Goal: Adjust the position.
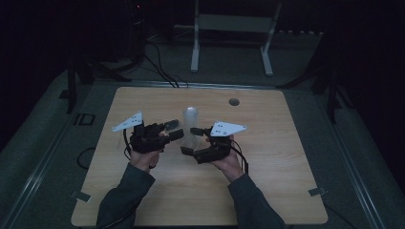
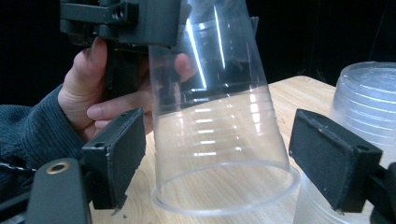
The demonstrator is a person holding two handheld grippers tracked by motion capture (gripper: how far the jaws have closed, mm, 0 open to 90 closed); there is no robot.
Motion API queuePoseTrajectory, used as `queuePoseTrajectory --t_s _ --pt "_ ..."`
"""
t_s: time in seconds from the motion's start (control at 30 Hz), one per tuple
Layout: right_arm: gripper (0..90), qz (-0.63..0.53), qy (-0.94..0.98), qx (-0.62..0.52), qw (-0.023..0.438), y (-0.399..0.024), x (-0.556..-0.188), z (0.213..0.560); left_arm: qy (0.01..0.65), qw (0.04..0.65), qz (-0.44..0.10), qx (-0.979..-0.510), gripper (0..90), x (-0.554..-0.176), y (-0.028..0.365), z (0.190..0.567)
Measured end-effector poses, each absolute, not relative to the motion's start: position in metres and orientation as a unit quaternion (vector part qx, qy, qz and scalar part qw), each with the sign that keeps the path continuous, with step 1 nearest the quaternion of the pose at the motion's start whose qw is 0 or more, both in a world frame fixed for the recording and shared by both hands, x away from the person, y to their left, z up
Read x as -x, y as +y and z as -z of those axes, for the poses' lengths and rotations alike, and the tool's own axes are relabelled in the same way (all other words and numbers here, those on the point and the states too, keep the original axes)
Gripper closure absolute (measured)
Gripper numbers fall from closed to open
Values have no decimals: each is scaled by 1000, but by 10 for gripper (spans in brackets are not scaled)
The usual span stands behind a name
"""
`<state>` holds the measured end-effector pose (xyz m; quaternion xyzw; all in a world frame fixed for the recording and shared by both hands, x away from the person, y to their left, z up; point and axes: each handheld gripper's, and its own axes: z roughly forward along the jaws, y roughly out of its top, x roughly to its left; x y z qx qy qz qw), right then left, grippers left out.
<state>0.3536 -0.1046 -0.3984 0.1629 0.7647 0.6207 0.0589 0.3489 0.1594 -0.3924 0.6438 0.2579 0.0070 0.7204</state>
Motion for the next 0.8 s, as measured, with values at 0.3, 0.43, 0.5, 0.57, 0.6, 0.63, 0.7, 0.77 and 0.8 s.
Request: queuePoseTrajectory --t_s 0.3,0.43,0.5,0.57,0.6,0.63,0.7,0.77,0.8 --pt "253 -619 767 -158 61 -102 -353 400 257 725 0 -639 412 -349 159 394" --pt "257 -615 770 -158 68 -102 -352 400 259 726 0 -638 413 -349 159 394" --pt "244 -613 770 -160 69 -101 -353 400 259 727 1 -636 413 -350 159 394" --pt "236 -610 772 -162 69 -101 -353 401 259 727 1 -635 413 -350 158 395" --pt "236 -609 773 -162 68 -101 -353 401 259 727 1 -636 413 -350 158 395" --pt "238 -609 774 -163 69 -100 -353 402 259 727 0 -636 413 -350 158 395" --pt "259 -607 775 -161 71 -100 -353 402 260 725 0 -638 413 -350 158 395" --pt "269 -604 777 -159 75 -99 -353 402 260 725 1 -638 413 -350 159 396" --pt "271 -604 777 -159 76 -99 -352 401 260 725 2 -638 412 -350 159 396"
